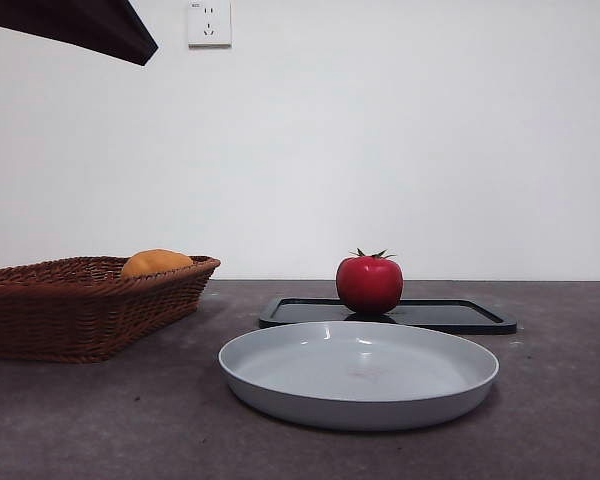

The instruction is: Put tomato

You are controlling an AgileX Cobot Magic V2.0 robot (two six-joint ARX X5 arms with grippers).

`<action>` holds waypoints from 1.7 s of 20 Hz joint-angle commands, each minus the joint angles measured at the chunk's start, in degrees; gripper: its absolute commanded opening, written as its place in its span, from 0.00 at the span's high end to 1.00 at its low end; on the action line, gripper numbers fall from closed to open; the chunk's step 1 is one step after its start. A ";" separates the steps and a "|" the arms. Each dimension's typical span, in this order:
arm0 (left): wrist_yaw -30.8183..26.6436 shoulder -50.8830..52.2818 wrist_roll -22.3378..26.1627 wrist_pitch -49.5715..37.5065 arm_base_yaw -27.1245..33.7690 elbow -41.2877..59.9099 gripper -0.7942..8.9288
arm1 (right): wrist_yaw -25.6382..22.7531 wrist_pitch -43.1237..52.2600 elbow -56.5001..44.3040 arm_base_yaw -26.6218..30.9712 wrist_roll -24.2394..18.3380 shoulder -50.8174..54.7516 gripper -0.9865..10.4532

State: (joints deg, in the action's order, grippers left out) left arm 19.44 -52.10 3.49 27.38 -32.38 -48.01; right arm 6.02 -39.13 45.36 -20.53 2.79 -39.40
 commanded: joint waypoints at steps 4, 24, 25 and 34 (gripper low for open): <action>0.09 -0.33 -0.09 -0.59 -0.31 -0.46 0.89 | -0.02 0.59 0.39 -0.28 -0.26 -0.17 0.90; -23.12 48.37 -7.39 -20.02 28.44 46.47 0.90 | -0.02 0.59 0.39 -0.28 -0.26 -0.17 0.90; -23.10 49.81 -7.45 -19.19 28.83 47.12 0.90 | -0.02 0.59 0.39 -0.28 -0.26 -0.17 0.90; -22.45 51.93 -7.19 -16.55 29.16 47.36 0.90 | -0.02 0.61 0.39 -0.28 -0.26 -0.17 0.90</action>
State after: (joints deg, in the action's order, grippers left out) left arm -3.09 -0.25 -3.92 10.37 -3.25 -1.85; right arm 6.02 -39.09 45.36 -20.53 2.79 -39.35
